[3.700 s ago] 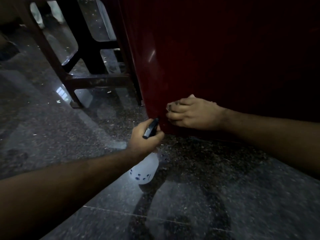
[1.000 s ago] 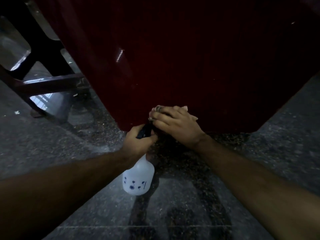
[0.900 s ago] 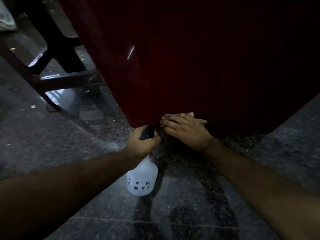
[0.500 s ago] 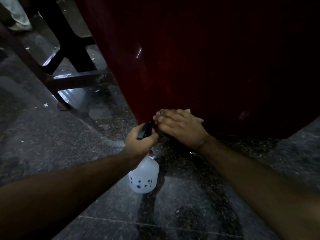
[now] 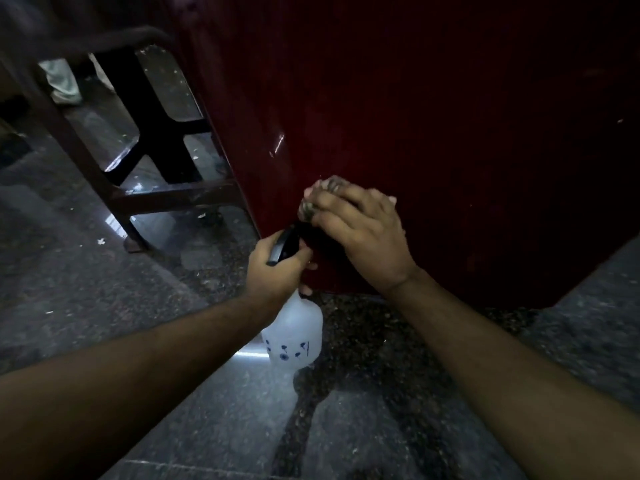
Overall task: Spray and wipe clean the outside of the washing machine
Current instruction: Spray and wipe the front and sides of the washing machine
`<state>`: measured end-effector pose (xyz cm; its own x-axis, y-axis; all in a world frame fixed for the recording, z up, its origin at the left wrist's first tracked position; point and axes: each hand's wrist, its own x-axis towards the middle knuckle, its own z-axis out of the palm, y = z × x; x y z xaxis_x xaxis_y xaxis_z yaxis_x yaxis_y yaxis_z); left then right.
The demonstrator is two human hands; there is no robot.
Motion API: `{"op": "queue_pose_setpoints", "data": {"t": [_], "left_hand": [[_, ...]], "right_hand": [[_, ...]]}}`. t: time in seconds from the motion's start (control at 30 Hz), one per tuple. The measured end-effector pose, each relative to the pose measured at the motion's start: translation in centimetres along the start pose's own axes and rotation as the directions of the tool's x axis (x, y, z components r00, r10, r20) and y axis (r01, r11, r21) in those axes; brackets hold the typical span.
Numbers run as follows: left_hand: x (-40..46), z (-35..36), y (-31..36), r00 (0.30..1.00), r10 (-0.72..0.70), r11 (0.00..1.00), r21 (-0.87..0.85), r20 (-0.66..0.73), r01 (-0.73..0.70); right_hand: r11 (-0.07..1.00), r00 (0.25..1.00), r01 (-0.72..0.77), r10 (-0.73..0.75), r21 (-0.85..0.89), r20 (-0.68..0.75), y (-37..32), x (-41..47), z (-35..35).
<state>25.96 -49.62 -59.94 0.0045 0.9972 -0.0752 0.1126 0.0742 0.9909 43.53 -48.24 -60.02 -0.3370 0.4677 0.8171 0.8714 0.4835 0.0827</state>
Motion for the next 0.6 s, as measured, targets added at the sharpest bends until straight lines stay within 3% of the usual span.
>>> {"op": "queue_pose_setpoints", "data": {"t": [0.1, 0.17, 0.3, 0.43, 0.5, 0.6], "left_hand": [[-0.4, -1.3, 0.8, 1.0, 0.01, 1.0, -0.007, 0.004, -0.01], [-0.6, -2.0, 0.8, 1.0, 0.004, 1.0, 0.019, 0.003, -0.004], [-1.1, -2.2, 0.2, 1.0, -0.002, 0.996, 0.095, 0.026, 0.0], [-0.7, -0.5, -0.5, 0.998, -0.026, 0.993, 0.12, 0.063, 0.019], [-0.5, 0.4, -0.8, 0.996, -0.043, 0.994, 0.101, 0.073, 0.036], [-0.5, 2.2, -1.3, 0.992, -0.067, 0.994, 0.099, 0.11, 0.056]], "right_hand": [[0.983, 0.944, 0.174, -0.182, 0.054, 0.275, 0.4, -3.0, -0.1], [0.966, 0.902, 0.257, -0.249, 0.025, 0.352, 1.3, -4.6, -0.9], [0.98, 0.978, 0.135, -0.108, -0.143, 0.179, 1.8, -3.6, -3.5], [0.971, 0.999, 0.034, -0.033, -0.237, 0.005, 1.5, 0.3, -5.4], [0.981, 1.0, 0.017, -0.017, -0.192, -0.001, 1.5, 0.3, -4.6], [0.992, 0.987, 0.078, -0.062, -0.102, 0.146, 2.9, -4.3, -3.0]]}}
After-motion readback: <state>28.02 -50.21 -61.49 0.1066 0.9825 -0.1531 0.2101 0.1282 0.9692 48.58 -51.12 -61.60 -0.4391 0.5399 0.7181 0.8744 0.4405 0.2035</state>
